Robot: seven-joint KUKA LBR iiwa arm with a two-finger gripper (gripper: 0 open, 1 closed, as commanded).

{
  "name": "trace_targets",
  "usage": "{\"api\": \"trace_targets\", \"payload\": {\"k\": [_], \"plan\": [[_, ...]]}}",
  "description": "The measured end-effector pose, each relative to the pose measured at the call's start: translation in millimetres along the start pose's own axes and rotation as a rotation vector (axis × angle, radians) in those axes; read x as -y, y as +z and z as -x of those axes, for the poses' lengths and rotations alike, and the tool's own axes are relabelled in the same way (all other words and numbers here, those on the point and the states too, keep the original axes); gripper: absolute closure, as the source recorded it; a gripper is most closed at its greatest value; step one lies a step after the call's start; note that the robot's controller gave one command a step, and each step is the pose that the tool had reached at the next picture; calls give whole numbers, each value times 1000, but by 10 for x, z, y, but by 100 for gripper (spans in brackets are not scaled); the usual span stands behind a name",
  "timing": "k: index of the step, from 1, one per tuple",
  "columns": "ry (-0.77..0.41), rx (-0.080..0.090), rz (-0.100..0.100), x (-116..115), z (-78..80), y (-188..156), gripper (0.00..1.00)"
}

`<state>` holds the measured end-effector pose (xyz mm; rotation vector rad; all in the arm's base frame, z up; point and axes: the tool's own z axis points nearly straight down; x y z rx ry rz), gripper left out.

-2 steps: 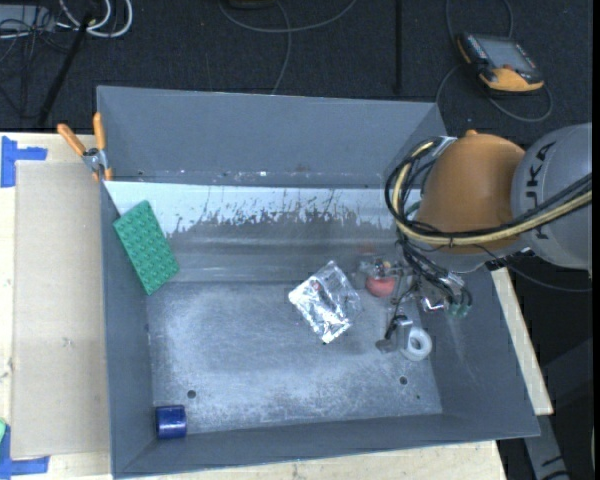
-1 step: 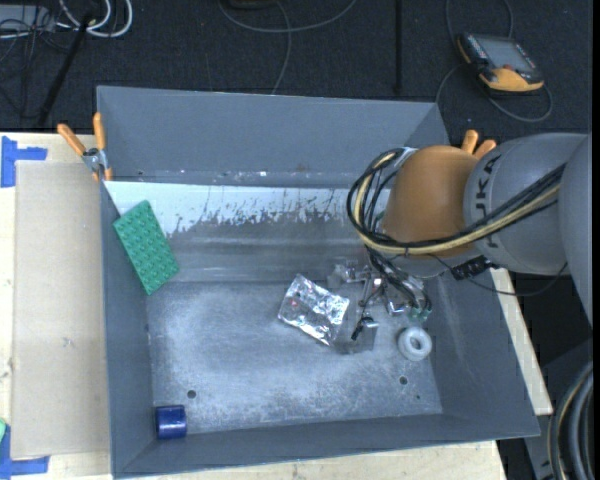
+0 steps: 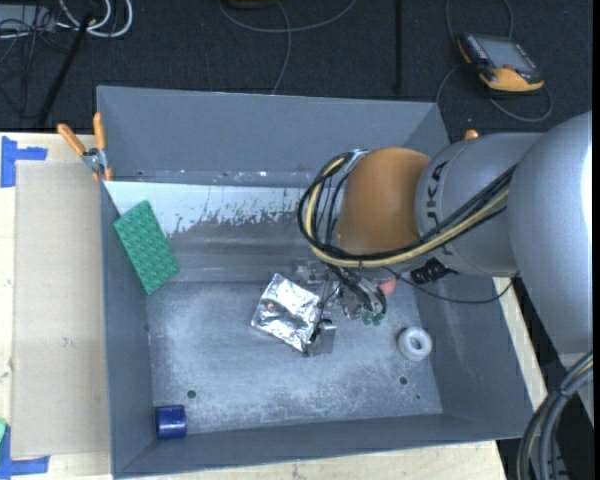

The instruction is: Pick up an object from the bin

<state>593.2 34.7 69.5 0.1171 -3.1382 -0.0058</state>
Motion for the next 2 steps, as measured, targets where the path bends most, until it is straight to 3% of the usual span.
{"api": "trace_targets", "payload": {"k": [1,2], "plan": [[2,1,-4,36,3,-9,100],[-21,10,-4,84,-346,-1803,100]]}}
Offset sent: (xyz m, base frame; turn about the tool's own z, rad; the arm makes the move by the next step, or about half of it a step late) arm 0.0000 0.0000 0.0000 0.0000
